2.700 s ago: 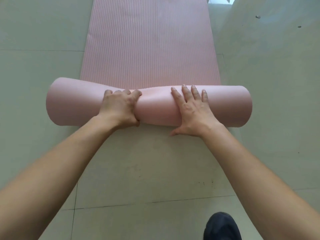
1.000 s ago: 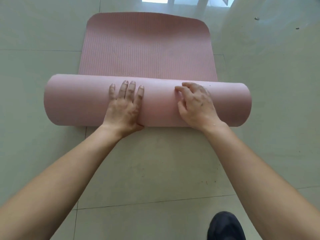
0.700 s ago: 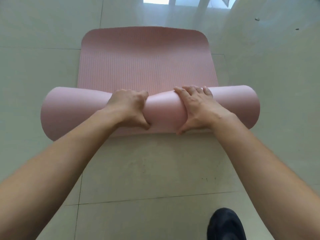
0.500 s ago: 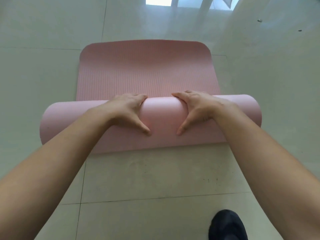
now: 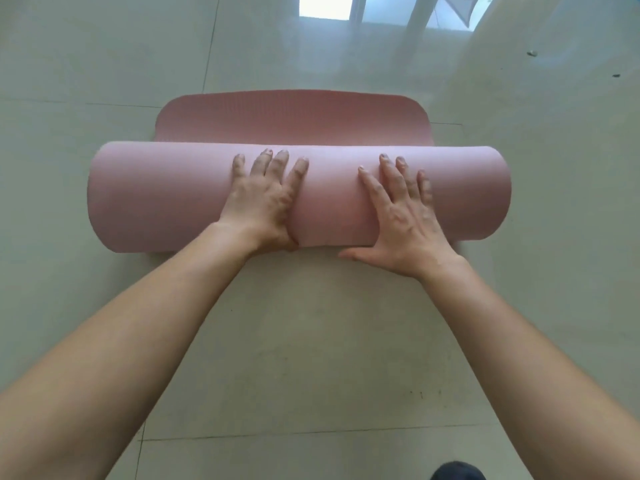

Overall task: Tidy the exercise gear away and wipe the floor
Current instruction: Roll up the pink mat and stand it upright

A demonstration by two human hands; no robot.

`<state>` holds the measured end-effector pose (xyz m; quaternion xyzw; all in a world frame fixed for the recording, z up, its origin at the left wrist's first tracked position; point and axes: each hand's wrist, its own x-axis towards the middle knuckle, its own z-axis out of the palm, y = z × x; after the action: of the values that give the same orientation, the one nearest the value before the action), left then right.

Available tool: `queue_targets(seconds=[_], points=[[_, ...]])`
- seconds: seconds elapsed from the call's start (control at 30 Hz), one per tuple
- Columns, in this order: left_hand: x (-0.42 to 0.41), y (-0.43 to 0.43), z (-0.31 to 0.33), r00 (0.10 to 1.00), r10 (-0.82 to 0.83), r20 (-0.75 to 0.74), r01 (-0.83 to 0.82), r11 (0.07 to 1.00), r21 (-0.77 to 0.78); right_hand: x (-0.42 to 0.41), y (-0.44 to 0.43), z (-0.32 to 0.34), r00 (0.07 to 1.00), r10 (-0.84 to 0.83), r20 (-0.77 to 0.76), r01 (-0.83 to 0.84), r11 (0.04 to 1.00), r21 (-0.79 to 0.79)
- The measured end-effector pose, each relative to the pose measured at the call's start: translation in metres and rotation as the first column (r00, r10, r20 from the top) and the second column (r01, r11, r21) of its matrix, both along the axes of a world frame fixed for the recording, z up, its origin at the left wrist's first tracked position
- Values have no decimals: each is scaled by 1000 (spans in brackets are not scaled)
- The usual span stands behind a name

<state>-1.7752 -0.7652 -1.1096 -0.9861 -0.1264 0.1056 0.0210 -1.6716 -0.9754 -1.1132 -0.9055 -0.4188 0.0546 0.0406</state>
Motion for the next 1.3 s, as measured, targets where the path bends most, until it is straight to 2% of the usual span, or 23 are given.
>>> queue_targets(seconds=[0.2,0.3,0.4,0.53,0.6,0.67,0.7,0.77,0.87,0.97,1.03,1.07,1.1,1.13,1.17,1.2,1.23,1.3], points=[[15,12,32,998,5,-58,-18,977,-213,5,-1,7,999,6,52,-4,999,-49],[12,18,48,979,22,-201,-102,911,-400,10,1,27,999,33,-32,-36,995,-98],[3,22,51,972,16,-234,-125,878,-461,18,9,43,993,92,-70,-101,985,-137],[-11,15,47,997,-3,-79,-25,934,-357,27,20,42,993,41,-113,-54,992,-116],[-11,6,42,996,-13,83,34,964,-263,30,20,37,995,-58,-76,57,998,-18],[-7,-3,35,986,-14,163,39,988,-152,30,20,29,982,-189,7,186,968,167],[-4,-6,28,990,0,138,14,995,-100,28,21,25,968,-252,21,238,936,260],[1,-9,14,999,21,24,-22,999,33,21,21,16,942,-335,-10,318,882,347],[11,-4,-8,999,28,15,-30,990,141,9,17,-1,879,-433,-200,477,789,386],[22,4,-10,995,24,100,-36,992,122,-3,14,-10,772,-478,-418,633,633,445],[27,7,-3,993,39,113,-48,996,79,-4,14,-13,597,-506,-623,797,458,393],[29,7,2,992,55,110,-60,997,49,-3,14,-12,458,-483,-746,883,342,321],[30,8,8,992,68,102,-70,997,16,-3,13,-9,295,-406,-865,950,223,220],[30,8,14,993,80,90,-78,997,-23,-1,11,-7,128,-260,-957,986,138,94],[28,9,20,993,91,71,-86,994,-71,1,9,-5,-5,-62,-998,995,96,-11],[25,11,26,994,99,45,-93,988,-121,4,6,-7,-76,125,-989,996,55,-69],[20,12,29,995,100,13,-97,981,-167,5,4,-10,-95,249,-964,995,6,-97],[12,12,32,993,102,-52,-111,968,-224,4,4,-16,-98,335,-937,994,-20,-111]])
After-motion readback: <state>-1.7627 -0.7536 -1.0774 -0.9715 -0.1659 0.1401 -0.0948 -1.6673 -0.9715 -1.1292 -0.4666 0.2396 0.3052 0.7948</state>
